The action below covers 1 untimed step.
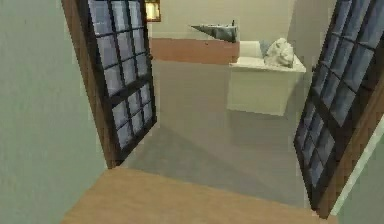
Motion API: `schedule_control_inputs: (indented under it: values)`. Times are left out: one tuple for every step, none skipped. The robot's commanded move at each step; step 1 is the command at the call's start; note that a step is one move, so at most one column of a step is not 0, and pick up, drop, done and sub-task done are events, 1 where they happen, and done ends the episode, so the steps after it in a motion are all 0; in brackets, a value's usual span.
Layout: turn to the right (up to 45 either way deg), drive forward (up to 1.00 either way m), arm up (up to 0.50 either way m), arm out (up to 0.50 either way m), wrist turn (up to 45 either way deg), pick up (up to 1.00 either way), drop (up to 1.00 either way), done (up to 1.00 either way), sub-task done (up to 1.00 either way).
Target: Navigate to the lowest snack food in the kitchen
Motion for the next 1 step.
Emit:
schedule_control_inputs:
  values:
    - [0.0,1.0,0.0,0.0,0.0,0.0,0.0,0.0,0.0]
